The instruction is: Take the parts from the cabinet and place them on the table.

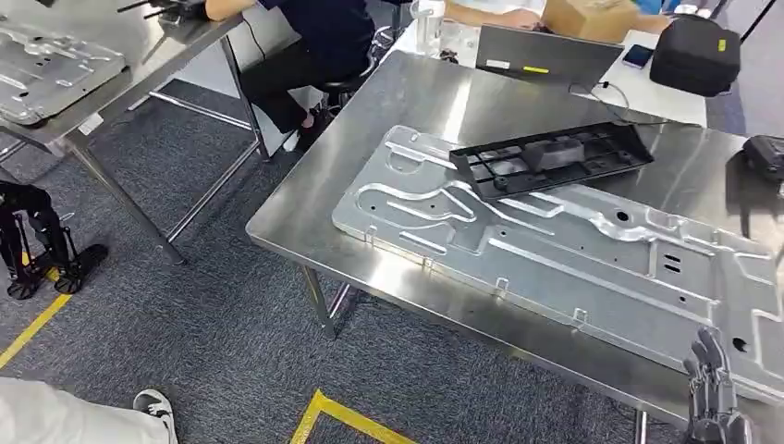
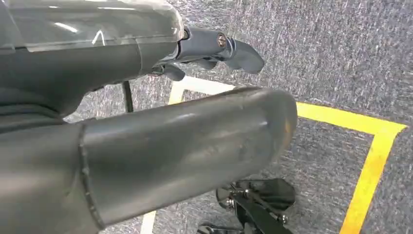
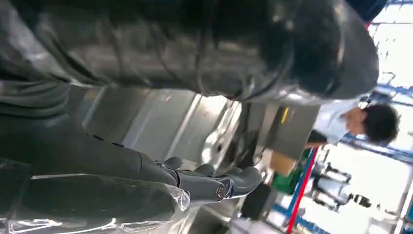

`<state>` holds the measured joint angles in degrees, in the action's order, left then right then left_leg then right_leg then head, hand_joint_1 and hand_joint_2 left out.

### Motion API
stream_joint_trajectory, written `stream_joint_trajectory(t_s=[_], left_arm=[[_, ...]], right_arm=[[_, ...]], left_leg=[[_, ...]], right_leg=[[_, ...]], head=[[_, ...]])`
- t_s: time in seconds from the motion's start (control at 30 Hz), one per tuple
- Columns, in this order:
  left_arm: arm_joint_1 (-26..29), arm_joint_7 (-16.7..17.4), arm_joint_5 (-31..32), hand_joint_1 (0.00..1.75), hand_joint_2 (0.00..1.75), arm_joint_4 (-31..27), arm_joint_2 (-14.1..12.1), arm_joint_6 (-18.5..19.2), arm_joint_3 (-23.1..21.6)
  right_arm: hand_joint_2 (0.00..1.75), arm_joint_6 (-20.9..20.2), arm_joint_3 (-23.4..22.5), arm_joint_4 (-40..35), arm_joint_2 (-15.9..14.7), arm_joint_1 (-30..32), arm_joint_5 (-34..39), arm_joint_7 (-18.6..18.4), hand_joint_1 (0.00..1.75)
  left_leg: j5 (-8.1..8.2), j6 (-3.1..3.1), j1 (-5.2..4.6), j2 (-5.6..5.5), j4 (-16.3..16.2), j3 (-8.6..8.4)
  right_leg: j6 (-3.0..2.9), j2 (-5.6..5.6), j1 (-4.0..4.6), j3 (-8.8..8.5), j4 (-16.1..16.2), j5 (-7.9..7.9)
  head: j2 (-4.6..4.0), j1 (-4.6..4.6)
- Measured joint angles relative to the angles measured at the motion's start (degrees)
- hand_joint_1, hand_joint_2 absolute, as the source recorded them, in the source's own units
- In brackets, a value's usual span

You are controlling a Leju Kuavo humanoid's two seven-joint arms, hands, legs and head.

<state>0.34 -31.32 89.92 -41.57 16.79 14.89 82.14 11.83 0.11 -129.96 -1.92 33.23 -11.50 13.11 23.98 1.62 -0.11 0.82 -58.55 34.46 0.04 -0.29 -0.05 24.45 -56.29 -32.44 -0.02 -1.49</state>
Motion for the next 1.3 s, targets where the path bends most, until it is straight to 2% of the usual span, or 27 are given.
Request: stream_joint_trajectory(t_s=[0.03,0.07,0.1,0.13,0.2,0.23,0.27,0.3,0.37,0.43,0.47,0.57,0.6,0.63,0.7,0.73,0.8,0.87,0.9,0.93,0.97,1.07,1.1,1.17,1.23,1.27,1.3], left_arm=[[0.07,0.00,0.00,0.00,0.00,0.00,0.02,-0.07,0.00],[0.16,0.00,0.00,0.00,0.00,-0.11,0.00,-0.11,0.04],[0.22,0.09,0.00,0.00,0.00,-0.13,-0.02,-0.26,0.04],[0.24,0.15,0.00,0.00,0.00,-0.13,-0.02,-0.42,0.04],[0.22,0.35,0.02,0.00,0.00,-0.13,-0.02,-0.53,0.04],[0.17,0.39,0.00,0.00,0.00,-0.13,-0.02,-0.61,0.04],[0.15,0.46,0.00,0.00,0.00,-0.13,-0.02,-0.61,0.04],[0.13,0.50,0.00,0.00,0.00,-0.13,-0.02,-0.61,0.04],[0.02,0.50,0.00,0.00,0.00,-0.13,-0.11,-0.86,0.04],[-0.40,0.52,0.00,0.00,0.00,-0.13,-0.17,-1.29,0.04],[-0.50,0.52,0.02,0.00,0.00,-0.11,-0.17,-1.55,0.04],[-0.23,0.61,0.00,0.00,0.00,-0.09,-0.17,-1.71,0.07],[-0.36,0.63,0.02,0.00,0.00,-0.07,-0.15,-1.68,0.07],[-0.46,0.70,0.00,0.00,0.00,-0.07,-0.15,-1.73,0.07],[-0.36,0.79,0.00,0.00,0.00,-0.07,-0.26,-1.82,0.07],[-0.36,0.81,0.00,0.00,0.00,-0.07,-0.26,-1.82,0.07],[-0.36,0.83,0.02,0.00,0.00,-0.07,-0.24,-1.79,0.07],[-0.40,0.83,0.00,0.00,0.00,-0.04,-0.17,-1.79,0.07],[-0.47,0.83,0.02,0.00,0.00,-0.04,-0.13,-1.77,0.07],[-0.59,0.77,0.00,0.00,0.00,-0.04,0.22,-1.62,0.04],[-0.51,0.68,0.00,0.00,0.00,-0.07,0.22,-1.53,0.07],[-0.23,0.63,0.00,0.00,0.00,-0.11,0.35,-0.74,0.04],[-0.18,0.55,0.00,0.00,0.00,-0.28,0.33,-0.53,0.07],[0.06,0.52,0.04,0.00,0.00,-0.28,0.35,-0.51,0.02],[0.30,0.50,0.02,0.00,0.00,-0.28,0.35,-0.39,0.02],[0.30,0.50,0.02,0.00,0.00,-0.31,0.35,-0.22,0.00],[0.32,0.50,0.02,0.00,0.00,-0.31,0.33,-0.02,0.00]], right_arm=[[0.00,0.37,0.00,0.02,0.24,0.75,-0.09,-0.32,0.00],[0.00,0.46,0.00,0.24,0.70,1.52,-0.15,-0.48,0.00],[0.00,0.48,0.00,0.53,1.20,2.04,-0.44,-0.72,0.00],[0.00,0.59,0.00,0.89,1.57,2.84,-1.20,-1.00,0.00],[0.00,0.70,-0.02,2.01,2.47,4.32,-2.95,-1.51,0.00],[0.00,0.50,-0.07,2.89,3.08,4.81,-3.32,-1.81,0.00],[0.00,0.17,-0.18,3.63,3.61,5.20,-3.47,-2.01,0.00],[0.00,-0.22,-0.37,4.53,4.16,5.55,-3.58,-2.14,0.00],[0.00,-1.56,-1.31,5.99,5.23,5.86,-3.76,-2.23,0.00],[0.00,-3.93,-2.79,7.14,6.64,5.98,-3.98,-2.16,0.00],[0.00,-5.13,-3.62,7.91,7.43,5.97,-4.52,-2.10,0.00],[0.00,-7.83,-6.32,10.50,9.73,6.05,-6.14,-2.16,0.00],[0.00,-8.84,-7.53,11.64,10.47,6.08,-6.96,-2.12,0.00],[0.00,-9.93,-8.62,12.55,11.26,6.14,-7.78,-1.92,0.00],[0.00,-12.79,-11.35,14.74,13.45,5.86,-9.58,-0.78,0.00],[0.00,-13.77,-12.86,15.73,14.40,5.78,-10.14,-0.31,0.00],[0.00,-14.54,-14.98,16.94,15.87,5.73,-10.60,0.11,0.00],[0.00,-15.94,-16.81,17.64,17.10,5.54,-11.41,0.20,0.00],[0.00,-16.48,-17.63,17.81,17.70,5.42,-11.76,0.00,0.00],[0.00,-16.81,-18.47,18.07,18.16,5.26,-11.96,-0.39,0.00],[0.00,-16.90,-19.13,18.62,18.69,5.10,-12.09,-0.61,0.00],[0.00,-16.44,-21.99,22.50,19.61,4.63,-16.62,-1.92,0.00],[0.00,-16.39,-23.27,24.49,19.95,4.20,-19.13,-2.59,0.00],[0.00,-17.48,-25.85,28.51,20.35,3.15,-22.29,-4.24,0.00],[0.00,-19.84,-28.15,32.34,20.81,2.54,-25.41,-7.40,0.00],[0.00,-21.19,-29.26,34.45,20.96,2.16,-27.40,-9.04,0.00],[0.00,-22.23,-30.17,36.31,21.05,1.82,-28.90,-10.30,0.00]], left_leg=[[-0.54,-0.35,0.06,-0.02,0.24,0.00],[-0.70,-0.73,-0.21,-0.25,-0.06,0.47],[1.38,-1.12,-0.02,-0.45,-0.99,1.28],[5.22,-1.41,0.13,-0.57,-3.39,2.07],[11.73,-2.06,0.51,-0.54,-10.97,3.31],[12.63,-2.33,0.66,-0.55,-14.51,3.59],[11.53,-2.51,0.78,-0.55,-16.26,3.20],[9.10,-2.62,0.89,-0.54,-15.80,1.80],[5.27,-2.56,1.09,-0.57,-9.20,-3.79],[8.45,-2.36,0.85,-0.83,1.54,-11.02],[8.94,-1.54,0.73,-1.05,2.05,-10.97],[7.59,0.13,0.51,-0.87,2.34,-9.72],[6.82,0.82,0.72,-0.30,2.41,-9.23],[6.12,1.48,0.70,-0.24,2.41,-8.33],[4.67,1.68,0.46,-0.16,2.32,-6.36],[3.93,1.73,0.29,-0.12,2.12,-5.22],[2.76,1.70,0.11,-0.01,1.48,-3.18],[1.78,1.49,-0.03,0.04,0.54,-1.03],[1.41,1.41,-0.04,0.01,0.24,-0.45],[1.02,1.10,-0.29,0.00,-0.08,-0.15],[0.60,0.79,-0.33,0.03,-0.17,0.00],[-1.62,-0.30,-0.30,0.10,0.44,0.98],[-0.80,-0.53,-0.08,-0.18,-0.13,1.47],[6.36,-1.15,0.08,-0.44,-4.56,2.89],[11.80,-1.83,0.49,-0.43,-12.47,4.00],[11.83,-2.20,0.67,-0.43,-15.73,4.06],[10.15,-2.46,0.86,-0.42,-16.50,3.22]], right_leg=[[-0.28,0.00,0.12,0.25,0.07,0.51],[-0.79,-0.16,-0.80,0.93,1.03,1.72],[-1.04,-0.47,-0.70,1.63,1.01,2.46],[-1.67,-0.42,-0.72,2.60,1.02,3.14],[-1.59,-0.53,-0.63,4.33,0.77,4.40],[-1.55,-0.66,-0.62,5.33,0.49,4.98],[-1.40,-0.67,-0.63,6.34,0.12,5.53],[-1.23,-0.68,-0.69,7.47,-0.41,6.05],[-0.77,-0.64,-0.81,9.73,-1.58,6.88],[-0.12,-0.52,-0.51,10.96,-2.92,7.51],[0.29,-0.57,-0.51,10.96,-2.91,8.01],[1.47,-0.58,-0.71,11.22,-2.49,9.78],[1.67,-0.23,-1.07,11.73,-3.35,7.79],[1.82,-0.13,-1.08,12.37,-5.37,3.87],[2.19,0.02,-1.08,13.84,-13.20,-3.39],[2.25,0.03,-1.08,14.31,-17.08,-4.97],[2.07,0.06,-1.00,13.12,-19.58,-2.32],[1.39,0.05,-0.61,7.55,-13.79,2.39],[0.74,0.05,-0.25,3.70,-8.74,2.33],[0.07,0.01,0.18,-0.62,-3.06,0.40],[-0.28,-0.09,0.13,-2.31,0.61,-0.72],[-0.79,-0.08,0.34,-0.88,1.38,0.25],[-1.16,-0.54,-0.34,-0.27,1.88,1.28],[-2.01,-0.59,-0.32,1.59,1.78,2.66],[-2.02,-1.08,-0.24,3.51,1.23,3.77],[-1.93,-1.36,-0.25,4.73,0.66,4.23],[-1.78,-1.72,-0.29,5.78,0.08,4.58]], head=[[0.02,0.02],[0.00,0.02],[0.02,-0.07],[0.00,-0.11],[0.00,-0.11],[0.00,-0.13],[0.02,-0.13],[0.02,-0.13],[0.00,-0.13],[0.00,-0.17],[0.02,-0.06],[0.00,-0.02],[0.00,-0.07],[0.00,0.00],[0.00,0.04],[0.00,0.02],[0.00,0.00],[0.00,0.02],[0.00,0.00],[0.00,0.00],[0.00,-0.02],[0.00,0.00],[0.00,-0.02],[0.00,-0.09],[0.00,-0.15],[0.00,-0.13],[0.00,-0.15]])
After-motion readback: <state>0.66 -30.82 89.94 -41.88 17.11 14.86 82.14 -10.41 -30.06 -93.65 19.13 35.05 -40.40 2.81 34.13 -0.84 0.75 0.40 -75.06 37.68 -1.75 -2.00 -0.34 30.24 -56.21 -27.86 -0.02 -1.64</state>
